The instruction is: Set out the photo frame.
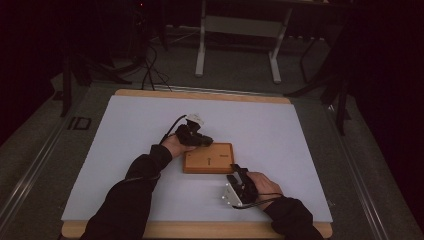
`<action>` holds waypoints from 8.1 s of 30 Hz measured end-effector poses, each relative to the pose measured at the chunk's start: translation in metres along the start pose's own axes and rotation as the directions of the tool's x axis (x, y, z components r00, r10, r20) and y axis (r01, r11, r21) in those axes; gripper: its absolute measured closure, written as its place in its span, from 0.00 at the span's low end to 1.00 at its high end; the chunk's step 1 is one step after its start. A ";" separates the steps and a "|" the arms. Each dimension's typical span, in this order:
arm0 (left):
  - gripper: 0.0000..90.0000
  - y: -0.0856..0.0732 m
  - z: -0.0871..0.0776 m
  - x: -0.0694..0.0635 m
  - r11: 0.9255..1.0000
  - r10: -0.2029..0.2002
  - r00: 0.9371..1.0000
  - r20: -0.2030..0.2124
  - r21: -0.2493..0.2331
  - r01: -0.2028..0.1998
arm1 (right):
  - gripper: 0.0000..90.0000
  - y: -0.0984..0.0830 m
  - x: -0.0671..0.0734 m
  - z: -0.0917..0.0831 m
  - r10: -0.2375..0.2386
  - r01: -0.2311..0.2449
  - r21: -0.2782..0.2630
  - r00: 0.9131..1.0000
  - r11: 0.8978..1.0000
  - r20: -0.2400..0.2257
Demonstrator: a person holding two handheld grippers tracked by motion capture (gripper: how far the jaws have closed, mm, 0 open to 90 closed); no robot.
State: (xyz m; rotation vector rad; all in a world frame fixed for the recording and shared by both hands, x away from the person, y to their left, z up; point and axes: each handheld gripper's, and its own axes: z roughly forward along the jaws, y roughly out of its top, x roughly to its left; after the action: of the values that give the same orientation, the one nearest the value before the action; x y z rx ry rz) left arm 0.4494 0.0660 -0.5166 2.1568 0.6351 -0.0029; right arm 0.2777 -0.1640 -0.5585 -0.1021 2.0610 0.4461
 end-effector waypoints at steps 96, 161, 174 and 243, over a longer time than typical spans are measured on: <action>0.09 -0.108 -0.116 -0.094 0.960 -0.032 0.975 -0.222 -0.279 -0.032 | 0.77 0.006 -0.139 0.026 0.024 -0.057 -0.063 0.904 0.996 -0.428; 0.09 -0.119 -0.106 -0.093 0.956 -0.014 0.979 -0.205 -0.288 -0.047 | 0.65 -0.006 -0.207 0.117 0.374 -0.359 0.112 0.844 0.926 -0.384; 0.09 -0.119 -0.106 -0.094 0.956 -0.011 0.979 -0.202 -0.289 -0.049 | 0.36 -0.008 -0.201 0.091 0.529 -0.557 0.053 0.748 0.829 -0.402; 0.09 -0.120 -0.102 -0.099 0.955 0.023 0.983 -0.180 -0.285 -0.075 | 0.16 -0.087 -0.052 -0.032 0.764 -0.876 0.026 0.405 0.482 -0.503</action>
State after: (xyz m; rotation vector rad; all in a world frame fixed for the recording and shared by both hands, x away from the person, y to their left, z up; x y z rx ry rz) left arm 0.2878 0.1583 -0.5201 1.8977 0.6385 0.2937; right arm 0.3000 -0.2620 -0.5236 0.8274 2.3901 1.4340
